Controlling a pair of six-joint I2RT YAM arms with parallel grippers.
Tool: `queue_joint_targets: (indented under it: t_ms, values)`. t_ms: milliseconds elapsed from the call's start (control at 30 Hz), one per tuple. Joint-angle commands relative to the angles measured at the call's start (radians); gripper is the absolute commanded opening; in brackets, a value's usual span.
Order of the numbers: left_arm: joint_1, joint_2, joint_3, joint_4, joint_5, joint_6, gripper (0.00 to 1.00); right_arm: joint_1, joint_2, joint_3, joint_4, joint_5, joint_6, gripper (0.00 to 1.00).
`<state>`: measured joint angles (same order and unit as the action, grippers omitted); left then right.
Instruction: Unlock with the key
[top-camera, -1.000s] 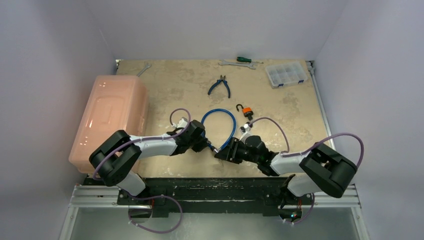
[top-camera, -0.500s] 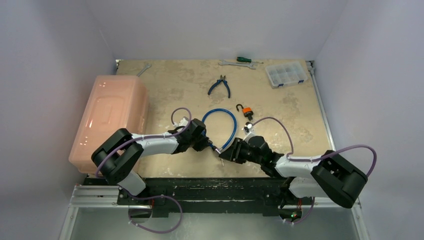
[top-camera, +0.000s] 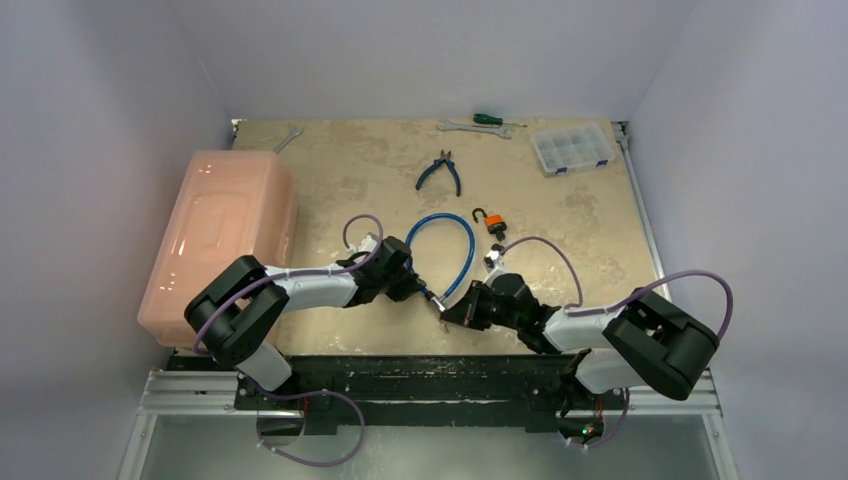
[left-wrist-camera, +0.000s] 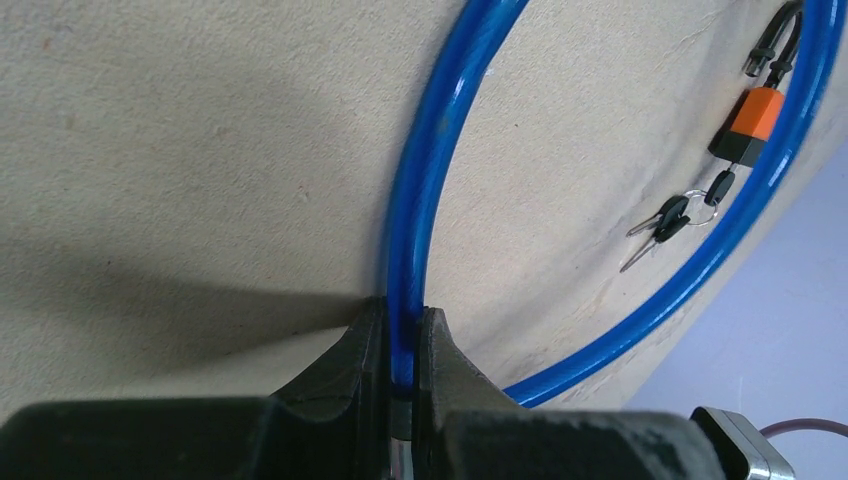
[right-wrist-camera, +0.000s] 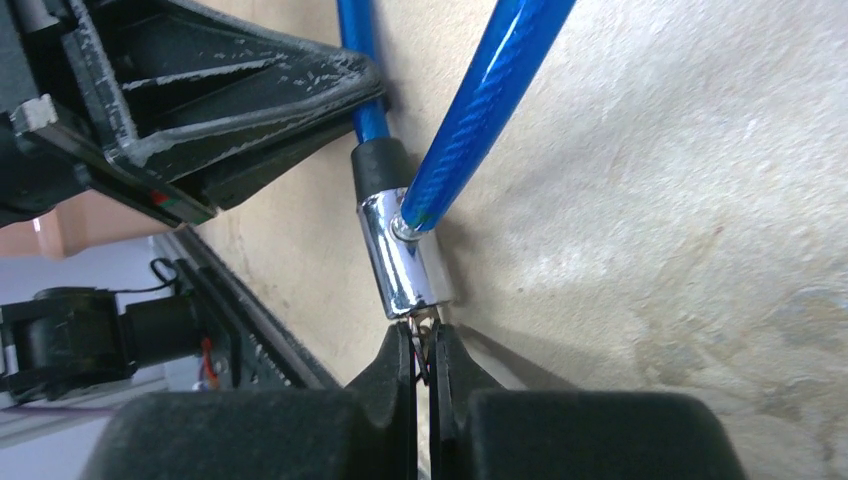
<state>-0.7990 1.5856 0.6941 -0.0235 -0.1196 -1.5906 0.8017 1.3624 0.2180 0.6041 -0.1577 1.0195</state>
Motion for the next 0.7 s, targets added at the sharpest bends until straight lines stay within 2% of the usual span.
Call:
queue_joint_targets:
  t_ms: [0,233,400,667]
  values:
    - [-0.001,0.006,0.015,0.008,0.022,-0.007,0.0,-0.004,0.004,0.015,0.056,0.017,-0.032,0.0]
    - [-0.001,-0.012,0.012,-0.008,0.016,0.016,0.0,-0.004,-0.033,0.079,-0.028,0.017,-0.16,0.0]
    - [0.0,-0.022,0.003,-0.022,0.02,0.03,0.0,-0.003,-0.063,0.18,-0.225,0.122,-0.32,0.0]
    - [-0.001,-0.061,0.023,-0.042,-0.01,0.171,0.0,-0.004,-0.092,0.206,-0.255,0.093,-0.391,0.0]
